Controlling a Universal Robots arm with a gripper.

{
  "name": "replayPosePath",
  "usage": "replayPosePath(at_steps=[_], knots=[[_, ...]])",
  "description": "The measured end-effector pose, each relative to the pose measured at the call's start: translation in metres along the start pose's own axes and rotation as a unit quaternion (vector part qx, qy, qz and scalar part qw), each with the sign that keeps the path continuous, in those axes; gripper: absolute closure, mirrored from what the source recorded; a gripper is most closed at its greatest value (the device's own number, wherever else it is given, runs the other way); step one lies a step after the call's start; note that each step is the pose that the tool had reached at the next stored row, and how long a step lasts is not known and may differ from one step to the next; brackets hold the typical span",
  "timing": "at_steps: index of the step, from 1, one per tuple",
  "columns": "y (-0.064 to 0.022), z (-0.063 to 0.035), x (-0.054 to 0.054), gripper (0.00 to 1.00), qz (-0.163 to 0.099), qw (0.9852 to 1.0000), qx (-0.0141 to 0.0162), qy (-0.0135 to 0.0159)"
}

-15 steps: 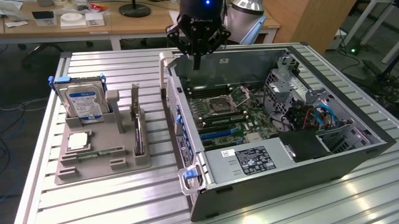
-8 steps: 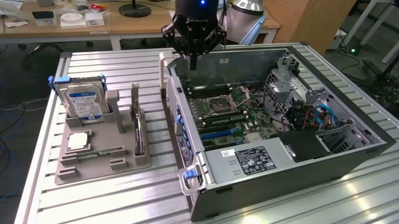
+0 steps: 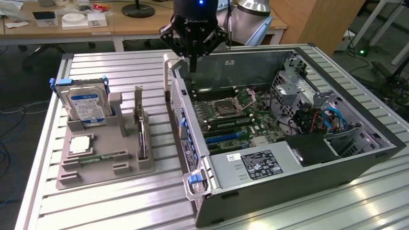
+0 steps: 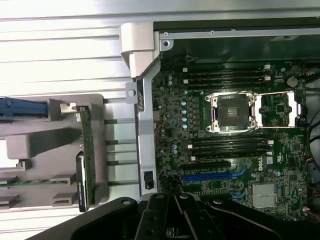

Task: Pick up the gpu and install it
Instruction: 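Reach for the gpu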

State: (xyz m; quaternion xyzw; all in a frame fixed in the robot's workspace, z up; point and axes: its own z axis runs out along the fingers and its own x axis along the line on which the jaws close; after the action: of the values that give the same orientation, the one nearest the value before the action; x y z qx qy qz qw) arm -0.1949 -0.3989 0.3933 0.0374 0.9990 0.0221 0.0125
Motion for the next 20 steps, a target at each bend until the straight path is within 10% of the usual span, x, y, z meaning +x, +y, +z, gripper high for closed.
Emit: replayPosePath(at_steps=[20], knots=[[-0.0013,-0.0005,0.018,0.9,0.0,1.0,0.0,0.0]])
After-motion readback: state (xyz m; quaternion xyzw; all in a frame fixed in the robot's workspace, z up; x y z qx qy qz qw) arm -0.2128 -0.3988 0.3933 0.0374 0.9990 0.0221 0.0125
